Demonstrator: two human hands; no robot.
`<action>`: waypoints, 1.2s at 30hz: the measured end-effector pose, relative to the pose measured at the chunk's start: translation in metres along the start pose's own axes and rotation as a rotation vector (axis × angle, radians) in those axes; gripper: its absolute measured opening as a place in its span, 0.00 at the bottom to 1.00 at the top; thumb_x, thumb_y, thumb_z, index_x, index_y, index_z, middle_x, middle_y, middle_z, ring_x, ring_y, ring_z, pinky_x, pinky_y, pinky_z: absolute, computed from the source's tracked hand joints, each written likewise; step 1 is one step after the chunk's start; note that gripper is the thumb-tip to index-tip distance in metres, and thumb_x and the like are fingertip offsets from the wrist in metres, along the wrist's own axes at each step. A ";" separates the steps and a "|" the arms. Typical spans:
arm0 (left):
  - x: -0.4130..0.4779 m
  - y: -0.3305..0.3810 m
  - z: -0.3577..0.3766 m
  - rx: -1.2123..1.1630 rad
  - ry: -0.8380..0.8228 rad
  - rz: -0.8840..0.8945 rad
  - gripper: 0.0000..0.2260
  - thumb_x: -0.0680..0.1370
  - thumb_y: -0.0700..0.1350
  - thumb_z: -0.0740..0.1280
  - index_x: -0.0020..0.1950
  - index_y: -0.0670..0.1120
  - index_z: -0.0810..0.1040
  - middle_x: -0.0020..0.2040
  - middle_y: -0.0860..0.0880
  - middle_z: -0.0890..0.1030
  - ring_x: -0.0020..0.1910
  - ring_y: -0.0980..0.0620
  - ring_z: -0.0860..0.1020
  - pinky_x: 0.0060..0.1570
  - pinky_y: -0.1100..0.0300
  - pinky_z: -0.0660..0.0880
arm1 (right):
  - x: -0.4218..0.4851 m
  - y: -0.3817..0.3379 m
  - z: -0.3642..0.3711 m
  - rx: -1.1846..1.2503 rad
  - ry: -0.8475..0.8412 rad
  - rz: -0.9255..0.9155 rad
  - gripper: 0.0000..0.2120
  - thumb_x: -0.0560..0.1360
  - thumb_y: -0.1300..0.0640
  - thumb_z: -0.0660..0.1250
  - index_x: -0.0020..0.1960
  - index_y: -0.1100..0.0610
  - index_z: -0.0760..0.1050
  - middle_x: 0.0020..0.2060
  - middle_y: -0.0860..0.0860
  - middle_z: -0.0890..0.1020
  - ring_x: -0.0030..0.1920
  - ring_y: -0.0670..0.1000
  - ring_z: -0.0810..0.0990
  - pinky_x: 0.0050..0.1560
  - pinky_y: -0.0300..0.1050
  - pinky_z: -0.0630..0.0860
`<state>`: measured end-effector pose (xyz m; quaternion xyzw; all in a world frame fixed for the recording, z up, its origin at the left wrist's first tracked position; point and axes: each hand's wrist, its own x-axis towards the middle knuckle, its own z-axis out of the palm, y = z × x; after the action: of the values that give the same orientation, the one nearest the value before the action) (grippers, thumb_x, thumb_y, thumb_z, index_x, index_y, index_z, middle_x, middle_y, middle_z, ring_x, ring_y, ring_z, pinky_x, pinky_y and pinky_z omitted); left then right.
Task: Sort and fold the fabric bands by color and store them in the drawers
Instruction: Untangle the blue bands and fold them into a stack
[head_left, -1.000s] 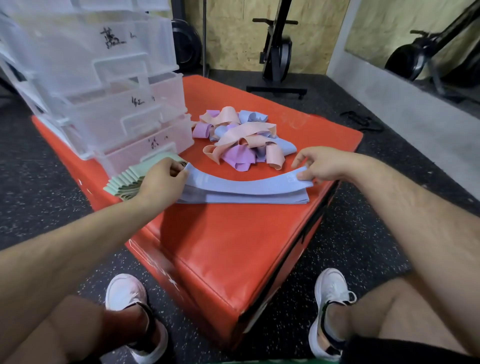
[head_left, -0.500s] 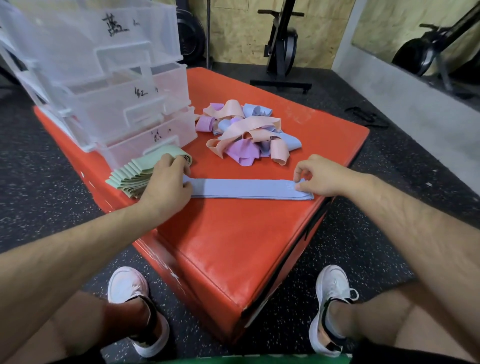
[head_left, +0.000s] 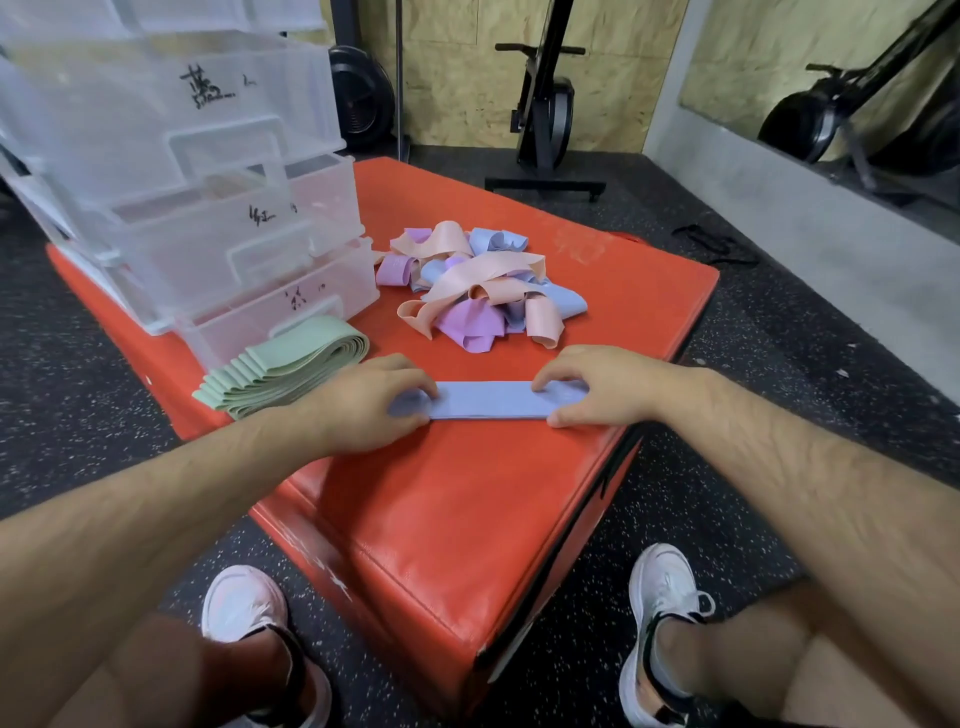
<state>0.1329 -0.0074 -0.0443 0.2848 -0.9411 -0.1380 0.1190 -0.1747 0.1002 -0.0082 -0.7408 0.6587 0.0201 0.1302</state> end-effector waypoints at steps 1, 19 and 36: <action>0.003 0.001 -0.001 0.014 -0.011 -0.001 0.20 0.71 0.62 0.63 0.58 0.56 0.79 0.55 0.56 0.76 0.54 0.55 0.76 0.58 0.54 0.74 | 0.003 0.000 -0.001 0.010 0.013 0.006 0.22 0.73 0.39 0.70 0.65 0.41 0.75 0.59 0.45 0.76 0.59 0.47 0.75 0.63 0.48 0.72; 0.156 0.070 0.007 0.047 0.127 0.131 0.18 0.72 0.56 0.66 0.60 0.55 0.78 0.62 0.56 0.75 0.67 0.51 0.70 0.62 0.50 0.69 | 0.092 0.072 -0.016 0.508 0.363 0.389 0.25 0.75 0.60 0.71 0.71 0.51 0.71 0.58 0.53 0.79 0.60 0.55 0.78 0.51 0.38 0.69; 0.188 0.078 -0.016 -0.319 0.395 -0.153 0.15 0.76 0.51 0.69 0.61 0.50 0.75 0.58 0.58 0.73 0.55 0.59 0.73 0.54 0.60 0.71 | 0.080 0.046 -0.085 0.985 0.797 0.258 0.03 0.80 0.60 0.65 0.50 0.56 0.78 0.45 0.52 0.85 0.44 0.47 0.85 0.42 0.40 0.75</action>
<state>-0.0539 -0.0545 0.0234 0.3543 -0.8416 -0.2351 0.3331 -0.2212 -0.0011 0.0499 -0.4597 0.6725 -0.5457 0.1967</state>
